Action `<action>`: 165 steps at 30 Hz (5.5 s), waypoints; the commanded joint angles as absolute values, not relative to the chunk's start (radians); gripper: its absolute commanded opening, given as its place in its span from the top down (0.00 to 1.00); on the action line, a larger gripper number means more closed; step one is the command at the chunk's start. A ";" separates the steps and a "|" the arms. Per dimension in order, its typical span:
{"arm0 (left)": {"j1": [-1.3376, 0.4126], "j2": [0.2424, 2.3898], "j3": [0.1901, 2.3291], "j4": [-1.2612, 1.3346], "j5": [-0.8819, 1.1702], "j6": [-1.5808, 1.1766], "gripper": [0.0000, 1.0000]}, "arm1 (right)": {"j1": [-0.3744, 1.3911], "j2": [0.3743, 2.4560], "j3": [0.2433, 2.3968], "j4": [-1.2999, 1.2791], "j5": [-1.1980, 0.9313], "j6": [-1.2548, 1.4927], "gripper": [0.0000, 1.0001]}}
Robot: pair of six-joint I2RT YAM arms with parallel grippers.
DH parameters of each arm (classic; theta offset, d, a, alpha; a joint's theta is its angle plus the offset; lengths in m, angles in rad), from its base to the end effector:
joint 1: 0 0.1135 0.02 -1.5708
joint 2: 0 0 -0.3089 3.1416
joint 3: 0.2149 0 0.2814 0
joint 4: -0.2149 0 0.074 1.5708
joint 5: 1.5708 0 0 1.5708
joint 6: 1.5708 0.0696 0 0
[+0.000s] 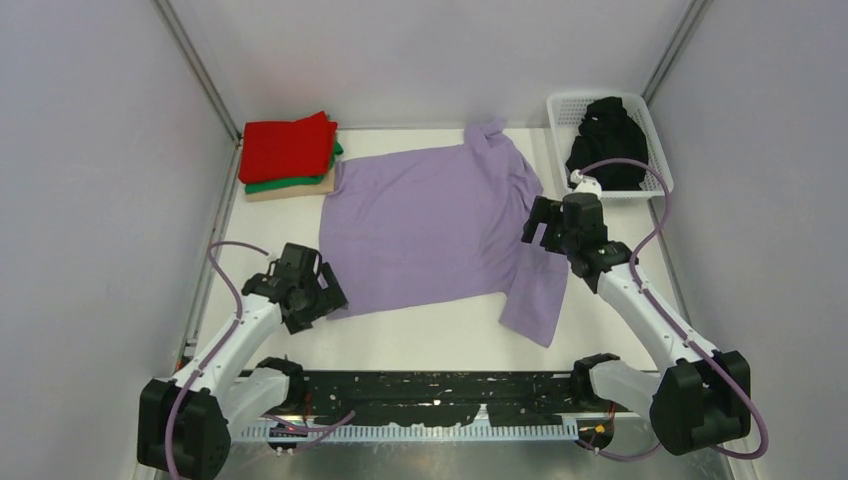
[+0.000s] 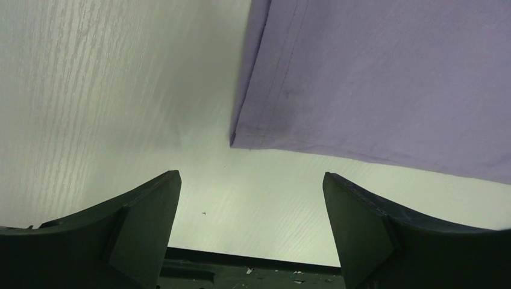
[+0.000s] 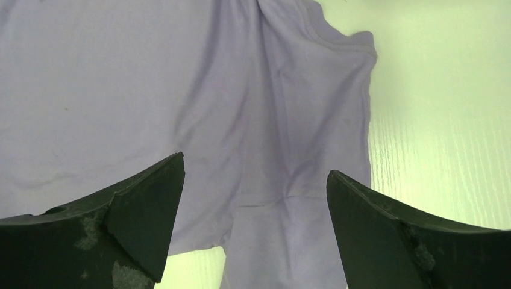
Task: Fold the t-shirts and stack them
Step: Flatten out the tshirt
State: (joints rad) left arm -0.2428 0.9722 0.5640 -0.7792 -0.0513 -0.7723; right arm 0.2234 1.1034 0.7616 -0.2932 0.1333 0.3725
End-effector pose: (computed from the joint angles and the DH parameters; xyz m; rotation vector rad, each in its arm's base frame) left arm 0.1715 -0.0388 0.1815 -0.7395 2.6748 -0.1996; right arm 0.2703 0.0519 0.2688 0.2383 2.1926 0.1863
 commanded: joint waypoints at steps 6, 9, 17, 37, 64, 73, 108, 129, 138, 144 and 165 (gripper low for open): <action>-0.246 1.099 0.598 -0.674 -0.037 -0.768 0.29 | 0.216 1.081 0.757 -0.300 0.176 0.374 0.04; -0.245 1.143 0.613 -0.681 -0.070 -0.762 0.37 | 0.215 1.085 0.766 -0.317 0.179 0.370 0.04; -0.247 1.238 0.638 -0.664 -0.033 -0.744 0.54 | 0.210 1.077 0.752 -0.331 0.207 0.366 0.05; -0.249 1.337 0.653 -0.600 -0.024 -0.743 0.99 | 0.187 1.066 0.754 -0.352 0.217 0.362 0.05; -0.149 1.168 0.787 -0.689 -0.322 -0.662 1.00 | 0.352 0.952 0.624 -0.965 0.079 0.610 0.02; -0.077 1.172 0.827 -0.627 -0.279 -0.625 1.00 | 0.390 0.965 0.560 -0.972 -0.034 0.676 0.16; -0.077 1.143 0.795 -0.624 -0.237 -0.612 1.00 | 0.555 1.164 0.551 -0.733 0.085 0.734 0.94; -0.077 0.889 1.168 -0.613 -0.131 -0.612 1.00 | 0.231 0.981 1.159 -0.380 0.147 0.470 0.95; -0.077 0.837 1.554 -0.689 -0.143 -0.513 1.00 | 0.212 0.911 1.494 -0.409 0.206 0.334 0.95; -0.077 0.792 1.759 -0.742 -0.150 -0.462 1.00 | 0.212 0.875 1.720 -0.475 0.189 0.258 0.95; -0.077 0.634 1.905 -0.809 -0.055 -0.441 1.00 | 0.212 0.842 2.198 -0.697 0.166 0.078 0.95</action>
